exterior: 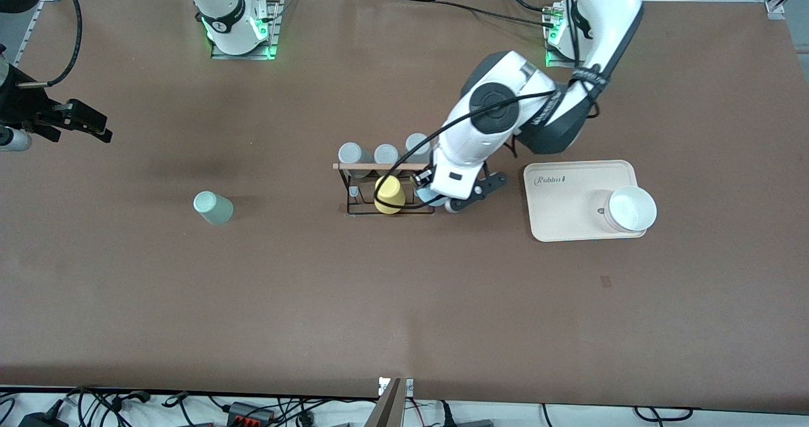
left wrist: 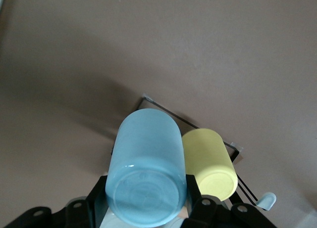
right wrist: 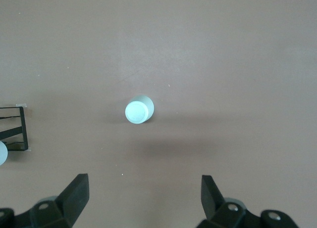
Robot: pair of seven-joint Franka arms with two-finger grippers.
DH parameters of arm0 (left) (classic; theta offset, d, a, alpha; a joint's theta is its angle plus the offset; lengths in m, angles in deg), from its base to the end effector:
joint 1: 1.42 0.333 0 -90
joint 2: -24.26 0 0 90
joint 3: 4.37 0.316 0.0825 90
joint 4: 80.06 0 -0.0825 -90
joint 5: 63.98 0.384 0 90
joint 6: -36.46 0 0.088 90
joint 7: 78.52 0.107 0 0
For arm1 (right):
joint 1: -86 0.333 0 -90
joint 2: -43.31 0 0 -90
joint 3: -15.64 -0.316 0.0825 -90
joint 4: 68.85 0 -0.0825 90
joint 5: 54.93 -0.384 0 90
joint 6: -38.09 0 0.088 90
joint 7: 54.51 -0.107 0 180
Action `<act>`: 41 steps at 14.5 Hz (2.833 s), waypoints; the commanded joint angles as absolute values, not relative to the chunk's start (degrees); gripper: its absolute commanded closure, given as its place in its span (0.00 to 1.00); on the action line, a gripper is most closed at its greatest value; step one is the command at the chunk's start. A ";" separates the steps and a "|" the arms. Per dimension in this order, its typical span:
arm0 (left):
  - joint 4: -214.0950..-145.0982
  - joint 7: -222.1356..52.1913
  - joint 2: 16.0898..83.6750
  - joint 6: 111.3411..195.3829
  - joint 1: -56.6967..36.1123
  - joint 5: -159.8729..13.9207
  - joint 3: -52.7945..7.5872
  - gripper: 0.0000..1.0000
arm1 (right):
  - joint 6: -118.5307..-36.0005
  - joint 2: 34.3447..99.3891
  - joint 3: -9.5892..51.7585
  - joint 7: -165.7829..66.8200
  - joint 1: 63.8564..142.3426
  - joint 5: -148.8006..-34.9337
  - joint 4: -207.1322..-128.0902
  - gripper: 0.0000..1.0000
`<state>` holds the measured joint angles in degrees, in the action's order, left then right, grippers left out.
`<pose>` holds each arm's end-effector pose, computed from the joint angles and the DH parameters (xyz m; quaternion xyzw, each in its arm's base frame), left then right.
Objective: Hang scattered cups on rack with three cups
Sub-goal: 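Carry the light blue cup with the left gripper to the rack, then lower the light blue cup onto the rack peg beside the yellow cup, then open the left gripper and withdraw it while the right gripper moves out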
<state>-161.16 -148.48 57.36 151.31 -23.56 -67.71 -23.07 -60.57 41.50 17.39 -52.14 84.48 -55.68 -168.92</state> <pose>0.5658 -0.4356 0.3821 0.9503 0.2877 -0.0852 0.0826 0.5523 -0.0306 0.5715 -0.9999 0.0088 -0.0038 0.0068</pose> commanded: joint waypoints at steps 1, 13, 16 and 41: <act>-157.67 -150.24 59.86 149.93 -25.06 -68.12 -22.56 0.53 | -60.26 41.38 16.60 -51.97 83.72 -55.28 -168.61 0.00; -157.58 -150.15 64.42 151.69 -26.38 -66.98 -22.21 0.52 | -59.91 41.38 16.60 -51.44 83.63 -55.02 -168.52 0.00; -157.67 -150.15 65.30 151.69 -26.38 -66.27 -22.30 0.51 | -60.08 41.47 16.69 -51.44 83.63 -55.02 -168.52 0.00; -158.37 -139.22 47.13 134.31 -11.20 -56.69 -22.21 0.00 | -62.54 42.35 16.69 -51.61 83.63 -55.37 -168.52 0.00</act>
<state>-156.36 -145.98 51.01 137.14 -15.30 -57.36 -21.63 -61.77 42.15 17.32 -52.14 84.16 -55.68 -168.92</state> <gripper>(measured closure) 0.000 0.000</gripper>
